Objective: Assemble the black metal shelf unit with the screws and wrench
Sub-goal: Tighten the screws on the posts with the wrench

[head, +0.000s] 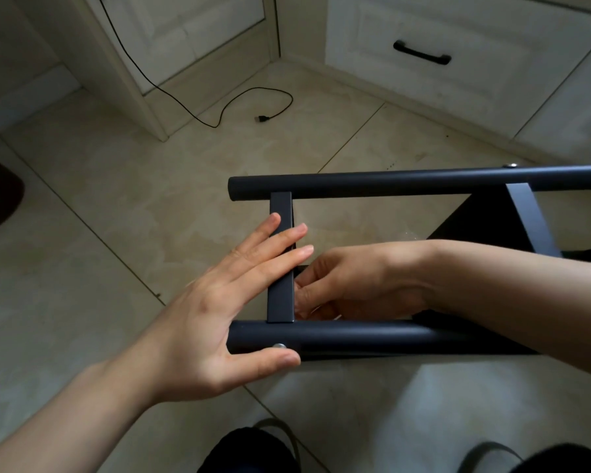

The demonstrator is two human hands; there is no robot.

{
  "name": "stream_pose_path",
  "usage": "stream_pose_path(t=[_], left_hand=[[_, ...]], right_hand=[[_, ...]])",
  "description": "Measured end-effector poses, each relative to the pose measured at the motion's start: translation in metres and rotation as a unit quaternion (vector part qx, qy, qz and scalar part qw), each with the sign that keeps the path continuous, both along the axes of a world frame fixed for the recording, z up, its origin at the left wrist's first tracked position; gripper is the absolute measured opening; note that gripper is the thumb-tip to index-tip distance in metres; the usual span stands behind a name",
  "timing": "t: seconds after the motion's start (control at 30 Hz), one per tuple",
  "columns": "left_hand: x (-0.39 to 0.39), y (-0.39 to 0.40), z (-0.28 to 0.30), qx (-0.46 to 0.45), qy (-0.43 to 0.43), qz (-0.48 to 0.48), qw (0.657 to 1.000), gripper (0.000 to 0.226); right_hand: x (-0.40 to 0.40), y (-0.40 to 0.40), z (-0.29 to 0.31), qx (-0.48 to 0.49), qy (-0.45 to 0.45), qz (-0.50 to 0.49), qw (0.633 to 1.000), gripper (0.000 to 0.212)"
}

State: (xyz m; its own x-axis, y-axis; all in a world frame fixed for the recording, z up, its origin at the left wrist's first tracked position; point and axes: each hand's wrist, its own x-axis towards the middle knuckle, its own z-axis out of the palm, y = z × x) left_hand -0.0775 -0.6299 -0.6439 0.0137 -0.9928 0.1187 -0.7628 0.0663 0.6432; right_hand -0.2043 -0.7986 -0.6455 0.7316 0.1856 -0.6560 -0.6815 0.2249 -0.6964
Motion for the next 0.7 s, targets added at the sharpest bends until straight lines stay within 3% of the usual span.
stream_pose_path(t=[0.37, 0.7], left_hand=[[0.000, 0.001, 0.000, 0.002, 0.018, -0.001, 1.000, 0.080], [0.000, 0.007, -0.005, -0.006, 0.007, -0.007, 1.000, 0.081]], right_hand=[[0.000, -0.005, -0.001, 0.056, 0.001, 0.011, 0.998, 0.015], [0.001, 0.010, -0.004, -0.002, 0.024, 0.000, 1.000, 0.026]])
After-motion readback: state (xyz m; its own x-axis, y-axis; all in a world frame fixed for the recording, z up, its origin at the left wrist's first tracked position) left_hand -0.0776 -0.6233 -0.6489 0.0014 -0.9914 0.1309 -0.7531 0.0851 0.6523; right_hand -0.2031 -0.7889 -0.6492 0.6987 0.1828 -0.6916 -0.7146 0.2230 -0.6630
